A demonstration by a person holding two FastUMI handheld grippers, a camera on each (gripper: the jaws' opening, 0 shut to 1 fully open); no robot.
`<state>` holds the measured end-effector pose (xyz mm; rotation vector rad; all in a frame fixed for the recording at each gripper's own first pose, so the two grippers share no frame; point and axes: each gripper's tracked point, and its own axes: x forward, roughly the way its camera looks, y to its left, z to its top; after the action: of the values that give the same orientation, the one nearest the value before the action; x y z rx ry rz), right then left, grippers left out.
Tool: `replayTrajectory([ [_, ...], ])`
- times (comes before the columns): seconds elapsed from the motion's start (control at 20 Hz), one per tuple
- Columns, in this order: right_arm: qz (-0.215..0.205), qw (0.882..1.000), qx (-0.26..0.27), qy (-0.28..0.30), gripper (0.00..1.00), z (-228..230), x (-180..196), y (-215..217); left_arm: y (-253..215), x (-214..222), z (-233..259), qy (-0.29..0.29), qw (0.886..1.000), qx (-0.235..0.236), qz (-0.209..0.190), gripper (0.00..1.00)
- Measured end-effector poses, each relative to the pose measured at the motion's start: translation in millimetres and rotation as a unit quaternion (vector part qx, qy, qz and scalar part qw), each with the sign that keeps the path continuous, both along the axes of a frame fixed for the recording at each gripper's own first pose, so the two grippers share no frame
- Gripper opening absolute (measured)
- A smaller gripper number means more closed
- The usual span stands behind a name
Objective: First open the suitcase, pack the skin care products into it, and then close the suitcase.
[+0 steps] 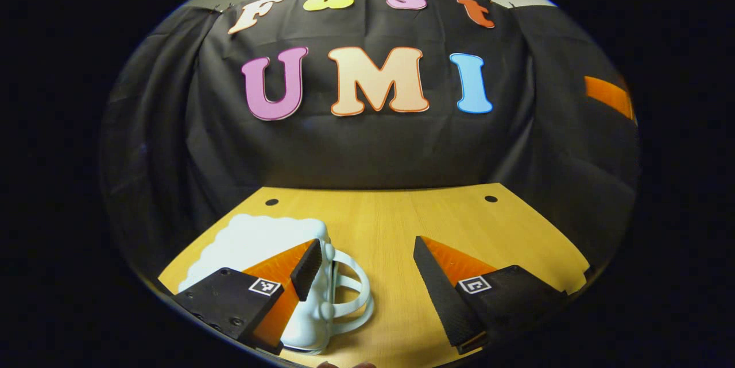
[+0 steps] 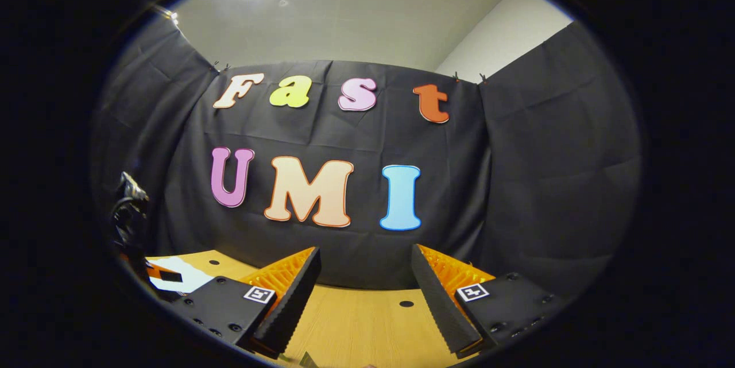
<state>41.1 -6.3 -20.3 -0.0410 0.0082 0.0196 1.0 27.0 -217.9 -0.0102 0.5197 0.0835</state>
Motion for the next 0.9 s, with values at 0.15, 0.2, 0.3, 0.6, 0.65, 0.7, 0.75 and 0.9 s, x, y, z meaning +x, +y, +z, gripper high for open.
replayTrajectory([
  [0.15, -0.034, 0.999, -0.013, 0.003, 1.0, -1, -1, -18, -2, 7, -30, 0.043, 0.999, -0.026, 0.004, 0.96],
  [0.2, -0.042, 0.999, -0.012, 0.006, 0.98, -1, -1, -22, 0, 9, -41, 0.063, 0.998, -0.025, 0.008, 0.96],
  [0.3, -0.057, 0.998, -0.016, 0.01, 0.98, -2, -1, -32, 6, 13, -63, 0.101, 0.995, -0.02, 0.018, 0.96],
  [0.6, -0.077, 0.996, -0.032, 0.013, 0.98, -3, 3, -40, 7, 22, -111, 0.186, 0.982, -0.023, 0.019, 0.94],
  [0.65, -0.077, 0.996, -0.035, 0.01, 0.98, -2, 3, -39, 5, 24, -116, 0.193, 0.981, -0.024, 0.018, 0.93],
  [0.7, -0.076, 0.996, -0.041, 0.01, 0.98, -3, 4, -38, 4, 24, -121, 0.203, 0.979, -0.024, 0.016, 0.9],
  [0.75, -0.075, 0.996, -0.046, 0.011, 0.98, -4, 4, -37, 5, 23, -128, 0.214, 0.976, -0.025, 0.016, 0.9],
  [0.9, -0.076, 0.995, -0.058, 0.004, 1.0, 1, 4, -36, 1, 18, -144, 0.241, 0.969, -0.037, 0.031, 0.86],
])
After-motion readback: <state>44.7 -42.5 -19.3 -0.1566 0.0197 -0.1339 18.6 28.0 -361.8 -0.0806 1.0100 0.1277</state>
